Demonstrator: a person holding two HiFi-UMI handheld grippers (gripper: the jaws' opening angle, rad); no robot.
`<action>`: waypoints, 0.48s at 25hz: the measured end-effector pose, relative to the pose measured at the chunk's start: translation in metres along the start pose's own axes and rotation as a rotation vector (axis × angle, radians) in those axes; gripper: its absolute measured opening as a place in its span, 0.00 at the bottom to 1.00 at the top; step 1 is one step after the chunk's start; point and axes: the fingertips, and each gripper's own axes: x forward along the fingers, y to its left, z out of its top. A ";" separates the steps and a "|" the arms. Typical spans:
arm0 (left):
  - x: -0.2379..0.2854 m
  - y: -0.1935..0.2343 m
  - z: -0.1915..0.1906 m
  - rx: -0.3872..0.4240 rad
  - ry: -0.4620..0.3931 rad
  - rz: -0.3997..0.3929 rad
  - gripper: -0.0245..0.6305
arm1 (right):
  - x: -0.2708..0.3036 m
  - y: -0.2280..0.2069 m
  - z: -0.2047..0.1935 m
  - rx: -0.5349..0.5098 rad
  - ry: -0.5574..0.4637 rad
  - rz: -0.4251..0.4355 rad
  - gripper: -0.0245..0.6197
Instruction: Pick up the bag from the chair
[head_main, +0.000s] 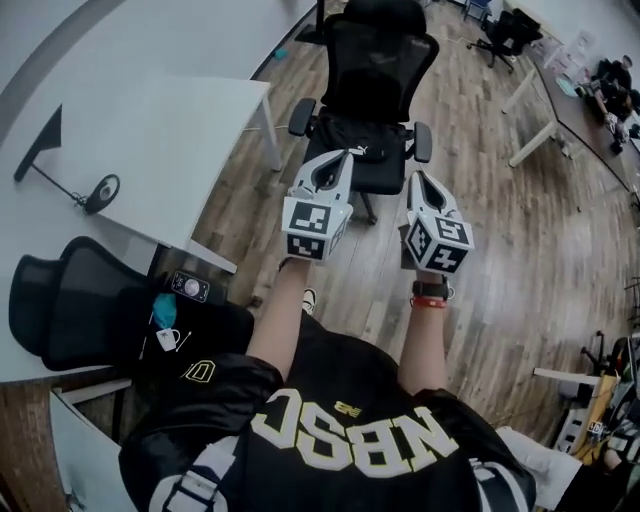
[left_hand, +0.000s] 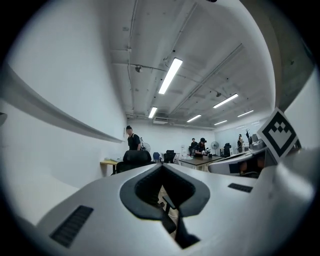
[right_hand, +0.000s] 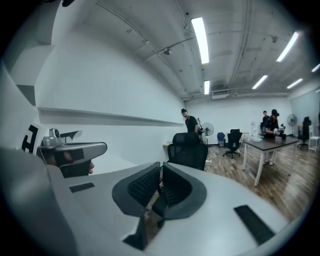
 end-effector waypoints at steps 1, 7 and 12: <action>0.003 0.012 -0.002 0.001 0.005 0.010 0.06 | 0.013 0.008 0.000 0.000 0.004 0.014 0.07; 0.024 0.067 -0.034 -0.023 0.065 0.020 0.06 | 0.079 0.041 -0.021 0.019 0.058 0.050 0.07; 0.054 0.106 -0.067 -0.046 0.121 0.000 0.06 | 0.132 0.041 -0.038 0.046 0.098 0.026 0.07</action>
